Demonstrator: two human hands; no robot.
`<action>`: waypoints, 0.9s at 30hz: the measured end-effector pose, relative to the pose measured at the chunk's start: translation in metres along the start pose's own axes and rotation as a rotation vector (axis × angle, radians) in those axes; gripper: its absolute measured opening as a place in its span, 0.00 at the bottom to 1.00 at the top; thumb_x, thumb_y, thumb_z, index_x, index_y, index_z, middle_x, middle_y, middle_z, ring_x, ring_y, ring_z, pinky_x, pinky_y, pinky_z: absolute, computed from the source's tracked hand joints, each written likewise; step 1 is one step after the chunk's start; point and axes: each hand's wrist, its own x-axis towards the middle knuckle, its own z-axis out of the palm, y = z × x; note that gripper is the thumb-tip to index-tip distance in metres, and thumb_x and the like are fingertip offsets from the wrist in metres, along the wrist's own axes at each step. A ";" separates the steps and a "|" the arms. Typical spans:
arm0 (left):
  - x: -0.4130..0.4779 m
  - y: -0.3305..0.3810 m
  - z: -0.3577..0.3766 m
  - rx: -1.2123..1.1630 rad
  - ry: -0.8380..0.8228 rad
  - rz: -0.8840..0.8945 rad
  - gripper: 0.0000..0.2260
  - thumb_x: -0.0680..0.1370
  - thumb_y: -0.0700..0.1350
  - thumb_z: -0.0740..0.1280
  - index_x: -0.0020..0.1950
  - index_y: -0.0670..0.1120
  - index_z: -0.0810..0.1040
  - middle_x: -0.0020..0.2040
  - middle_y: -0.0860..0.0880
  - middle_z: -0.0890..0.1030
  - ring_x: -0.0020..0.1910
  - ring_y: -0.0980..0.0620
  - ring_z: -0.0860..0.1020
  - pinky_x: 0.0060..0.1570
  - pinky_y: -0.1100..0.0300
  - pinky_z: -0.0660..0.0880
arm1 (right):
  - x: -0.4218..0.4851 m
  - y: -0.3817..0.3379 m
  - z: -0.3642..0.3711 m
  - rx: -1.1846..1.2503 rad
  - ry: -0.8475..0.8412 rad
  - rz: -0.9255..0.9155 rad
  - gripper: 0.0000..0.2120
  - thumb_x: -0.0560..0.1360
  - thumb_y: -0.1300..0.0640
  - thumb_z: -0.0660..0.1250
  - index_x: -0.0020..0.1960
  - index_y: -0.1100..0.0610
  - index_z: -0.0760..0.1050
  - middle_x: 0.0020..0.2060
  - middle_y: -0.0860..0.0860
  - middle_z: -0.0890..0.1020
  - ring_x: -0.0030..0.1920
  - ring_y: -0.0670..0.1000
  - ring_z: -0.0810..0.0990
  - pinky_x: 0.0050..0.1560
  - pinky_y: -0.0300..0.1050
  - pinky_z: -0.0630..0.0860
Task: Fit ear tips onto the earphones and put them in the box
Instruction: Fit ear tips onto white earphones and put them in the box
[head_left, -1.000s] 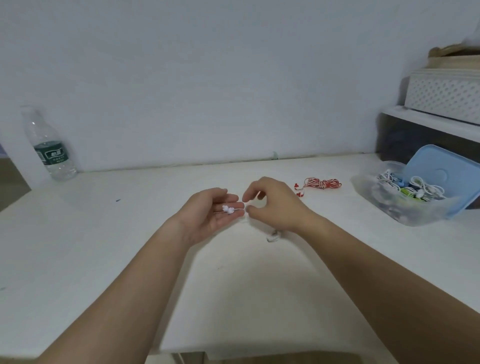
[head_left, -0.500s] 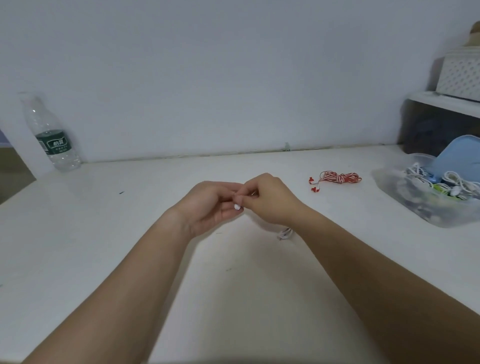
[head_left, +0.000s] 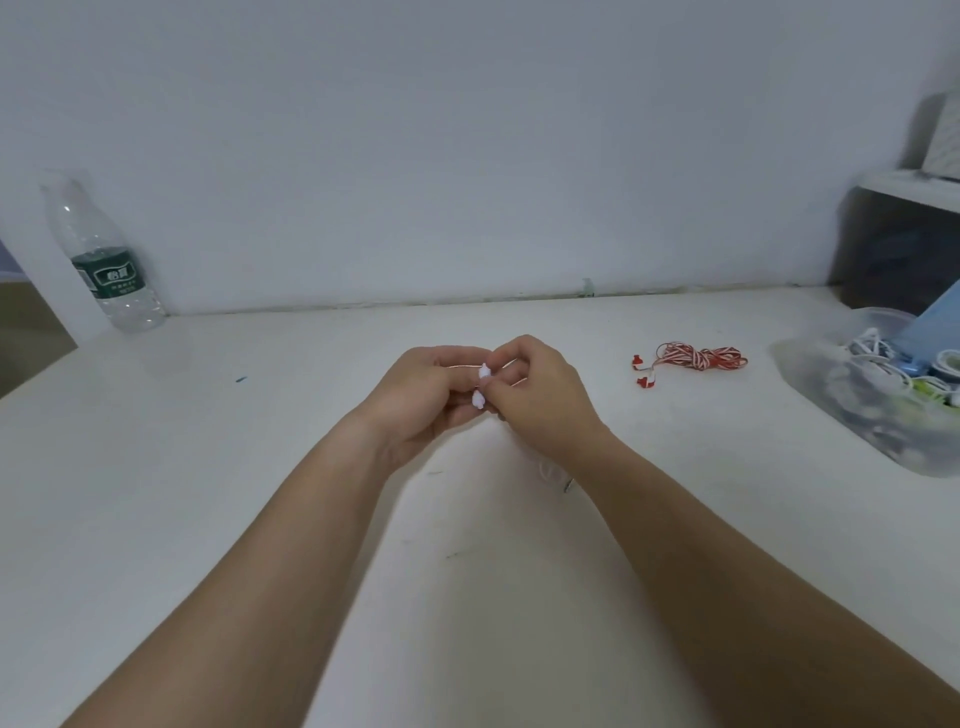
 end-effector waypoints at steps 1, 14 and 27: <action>0.000 0.000 0.000 -0.015 -0.007 -0.001 0.12 0.78 0.31 0.63 0.57 0.36 0.82 0.55 0.38 0.84 0.45 0.48 0.82 0.56 0.57 0.80 | 0.000 0.000 -0.001 0.004 0.011 0.012 0.04 0.75 0.56 0.70 0.48 0.52 0.76 0.31 0.43 0.83 0.40 0.43 0.82 0.39 0.36 0.73; -0.014 0.010 -0.031 0.186 0.033 -0.028 0.13 0.83 0.47 0.61 0.60 0.42 0.81 0.53 0.45 0.86 0.56 0.49 0.84 0.58 0.51 0.77 | -0.004 0.010 0.001 -0.555 -0.013 -0.242 0.05 0.79 0.53 0.66 0.53 0.49 0.80 0.50 0.47 0.78 0.50 0.48 0.76 0.49 0.46 0.73; -0.032 0.005 -0.071 1.057 0.088 0.001 0.04 0.72 0.47 0.77 0.43 0.56 0.85 0.39 0.58 0.82 0.32 0.64 0.76 0.35 0.69 0.69 | -0.008 0.010 0.007 -0.391 -0.025 -0.366 0.12 0.79 0.60 0.65 0.58 0.51 0.82 0.44 0.45 0.82 0.49 0.48 0.79 0.54 0.49 0.75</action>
